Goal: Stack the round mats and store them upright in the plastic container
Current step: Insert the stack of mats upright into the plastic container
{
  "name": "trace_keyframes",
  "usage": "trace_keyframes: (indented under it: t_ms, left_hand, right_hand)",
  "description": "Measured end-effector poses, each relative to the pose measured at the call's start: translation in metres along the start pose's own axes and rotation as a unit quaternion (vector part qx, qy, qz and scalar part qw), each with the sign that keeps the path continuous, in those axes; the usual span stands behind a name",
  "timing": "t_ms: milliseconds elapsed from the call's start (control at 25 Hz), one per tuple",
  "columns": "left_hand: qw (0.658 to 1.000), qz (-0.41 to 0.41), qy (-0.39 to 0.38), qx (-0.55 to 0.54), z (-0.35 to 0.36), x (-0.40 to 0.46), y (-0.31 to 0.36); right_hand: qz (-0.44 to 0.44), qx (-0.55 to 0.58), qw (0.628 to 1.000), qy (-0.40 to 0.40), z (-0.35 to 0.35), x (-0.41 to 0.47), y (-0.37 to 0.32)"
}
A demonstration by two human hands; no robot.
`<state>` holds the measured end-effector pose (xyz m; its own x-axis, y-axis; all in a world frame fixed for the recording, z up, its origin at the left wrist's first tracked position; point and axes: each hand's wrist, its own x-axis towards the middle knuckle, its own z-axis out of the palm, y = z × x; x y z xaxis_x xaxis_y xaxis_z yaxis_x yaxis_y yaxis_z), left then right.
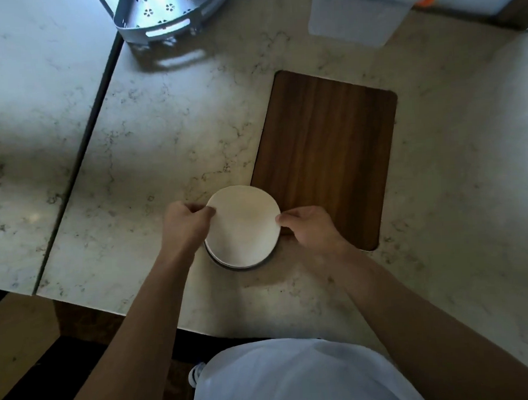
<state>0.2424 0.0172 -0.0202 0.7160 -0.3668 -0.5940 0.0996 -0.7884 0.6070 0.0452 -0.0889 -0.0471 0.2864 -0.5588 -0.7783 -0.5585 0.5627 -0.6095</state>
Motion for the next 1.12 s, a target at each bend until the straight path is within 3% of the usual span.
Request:
trace_keyframes:
  t_ms: [160,440,600,840,960,1120]
  left_hand:
    - [0.998,0.026,-0.047,-0.035,0.015,0.02,0.054]
    - [0.988,0.123,-0.097,-0.009,0.073,0.056,0.174]
    - [0.963,0.248,-0.107,0.011,0.091,0.067,0.254]
    - [0.887,0.449,-0.104,0.034,0.087,0.089,0.384]
    - [0.868,0.487,-0.093,0.031,0.098,0.113,0.442]
    - [0.848,0.51,-0.06,0.128,0.124,0.148,0.478]
  right_hand:
    - [-0.007,0.057,0.998,0.022,-0.036,0.022,-0.04]
    - [-0.089,0.011,0.989,0.118,-0.121,0.064,-0.123]
    - [-0.172,-0.022,0.973,0.156,-0.176,0.069,-0.185]
    - [-0.374,-0.08,0.894,0.232,-0.264,0.055,-0.301]
    - [-0.414,-0.108,0.859,0.282,-0.288,0.076,-0.345]
    - [-0.427,-0.163,0.823,0.338,-0.299,0.125,-0.365]
